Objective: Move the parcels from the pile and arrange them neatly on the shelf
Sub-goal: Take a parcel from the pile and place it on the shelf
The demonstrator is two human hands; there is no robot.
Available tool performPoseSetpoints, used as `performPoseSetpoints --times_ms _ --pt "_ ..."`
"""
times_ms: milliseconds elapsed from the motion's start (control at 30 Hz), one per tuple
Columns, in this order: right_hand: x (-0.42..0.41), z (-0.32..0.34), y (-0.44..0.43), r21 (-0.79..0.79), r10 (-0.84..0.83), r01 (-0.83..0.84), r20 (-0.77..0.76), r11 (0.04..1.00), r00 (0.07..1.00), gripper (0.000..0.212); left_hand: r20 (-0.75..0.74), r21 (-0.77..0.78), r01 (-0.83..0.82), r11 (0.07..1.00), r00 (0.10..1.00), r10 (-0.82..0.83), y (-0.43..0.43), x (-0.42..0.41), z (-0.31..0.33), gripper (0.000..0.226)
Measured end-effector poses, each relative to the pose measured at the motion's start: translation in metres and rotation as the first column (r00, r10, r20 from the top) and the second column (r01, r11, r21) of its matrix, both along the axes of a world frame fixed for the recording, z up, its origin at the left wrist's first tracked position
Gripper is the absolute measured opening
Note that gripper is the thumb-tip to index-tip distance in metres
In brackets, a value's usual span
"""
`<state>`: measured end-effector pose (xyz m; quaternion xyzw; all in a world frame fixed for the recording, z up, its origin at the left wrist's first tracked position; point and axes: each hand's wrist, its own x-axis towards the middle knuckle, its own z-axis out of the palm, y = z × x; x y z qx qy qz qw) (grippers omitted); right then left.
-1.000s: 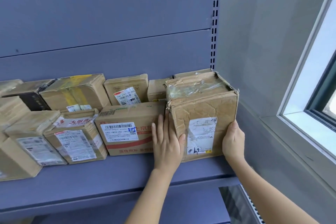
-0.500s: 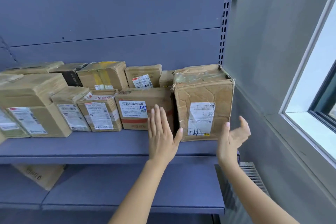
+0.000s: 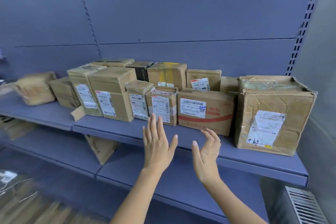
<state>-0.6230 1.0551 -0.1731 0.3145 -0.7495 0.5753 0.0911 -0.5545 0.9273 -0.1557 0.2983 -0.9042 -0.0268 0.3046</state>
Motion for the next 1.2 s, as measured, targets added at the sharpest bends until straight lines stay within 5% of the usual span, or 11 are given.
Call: performPoseSetpoints --times_ms 600,1200 --pt "0.242 0.014 -0.272 0.004 0.491 -0.493 0.081 0.870 0.867 0.075 -0.031 0.138 -0.480 0.867 0.872 0.488 -0.191 0.320 0.023 0.072" --pt "0.227 0.026 -0.504 0.006 0.560 -0.560 -0.019 0.828 0.828 0.053 -0.015 0.186 -0.399 0.898 0.912 0.409 -0.405 0.308 0.020 0.081"
